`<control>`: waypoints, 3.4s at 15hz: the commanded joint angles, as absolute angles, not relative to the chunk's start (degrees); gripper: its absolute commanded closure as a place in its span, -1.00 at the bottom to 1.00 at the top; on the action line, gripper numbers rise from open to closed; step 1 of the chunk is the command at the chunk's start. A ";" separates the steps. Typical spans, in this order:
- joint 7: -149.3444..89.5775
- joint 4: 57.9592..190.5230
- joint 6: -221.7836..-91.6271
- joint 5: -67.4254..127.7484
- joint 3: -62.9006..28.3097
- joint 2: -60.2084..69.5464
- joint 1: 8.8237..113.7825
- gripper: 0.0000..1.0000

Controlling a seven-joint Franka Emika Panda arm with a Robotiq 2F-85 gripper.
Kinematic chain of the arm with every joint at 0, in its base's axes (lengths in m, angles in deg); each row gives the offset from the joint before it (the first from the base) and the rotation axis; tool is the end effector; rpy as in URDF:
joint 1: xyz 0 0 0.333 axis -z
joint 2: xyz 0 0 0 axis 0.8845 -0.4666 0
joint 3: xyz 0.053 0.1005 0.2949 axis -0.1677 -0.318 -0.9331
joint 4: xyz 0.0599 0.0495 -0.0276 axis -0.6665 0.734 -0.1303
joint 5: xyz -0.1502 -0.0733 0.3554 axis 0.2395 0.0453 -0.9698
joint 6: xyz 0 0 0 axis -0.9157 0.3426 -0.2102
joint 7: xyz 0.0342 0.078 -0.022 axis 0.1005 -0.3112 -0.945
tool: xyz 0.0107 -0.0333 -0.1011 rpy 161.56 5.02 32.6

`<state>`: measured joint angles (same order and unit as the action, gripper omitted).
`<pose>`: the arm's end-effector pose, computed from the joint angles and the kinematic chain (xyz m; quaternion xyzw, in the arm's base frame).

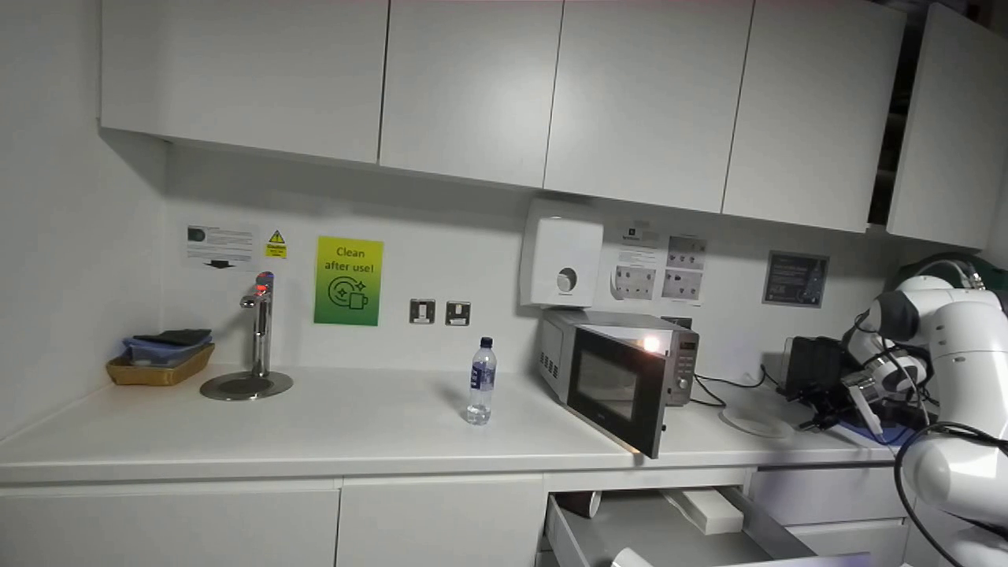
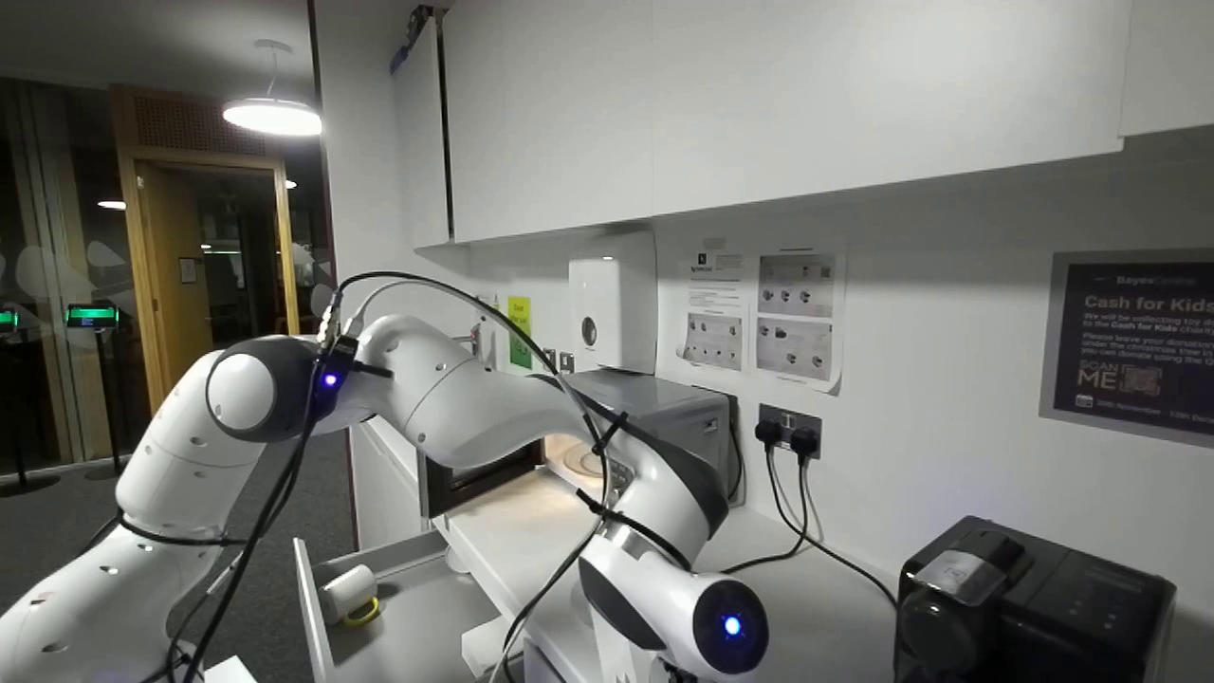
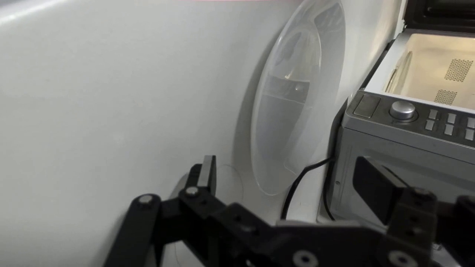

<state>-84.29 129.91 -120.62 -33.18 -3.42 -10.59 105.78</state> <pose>0.3898 -0.5059 0.2766 -0.8491 0.2866 -0.1981 0.3971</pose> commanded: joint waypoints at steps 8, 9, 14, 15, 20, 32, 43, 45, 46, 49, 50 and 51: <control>-83.80 131.94 -120.65 -31.45 -3.49 -3.73 105.04 -1.00; -83.83 132.19 -120.73 -31.18 -3.47 -3.06 104.77 -1.00; -83.57 134.28 -121.71 -28.78 -3.29 0.99 102.41 -1.00; -83.60 135.23 -122.26 -28.13 -3.20 2.09 101.69 -1.00; -84.27 139.57 -123.39 -24.80 -2.98 7.50 98.14 -1.00; -91.53 153.82 -131.16 -17.14 -2.54 22.04 87.96 -1.00; -99.62 166.36 -150.87 -14.34 -3.76 30.04 80.70 -1.00; -99.97 167.91 -154.39 -13.84 -3.96 30.58 79.69 -1.00; -99.97 168.52 -155.81 -13.84 -4.02 30.78 79.23 -1.00; -99.26 169.45 -157.60 -14.48 -3.81 31.34 78.16 -1.00; -98.77 169.56 -157.72 -14.73 -3.75 31.43 77.94 -1.00; -98.76 167.13 -155.62 -14.59 -3.25 28.46 77.92 -1.00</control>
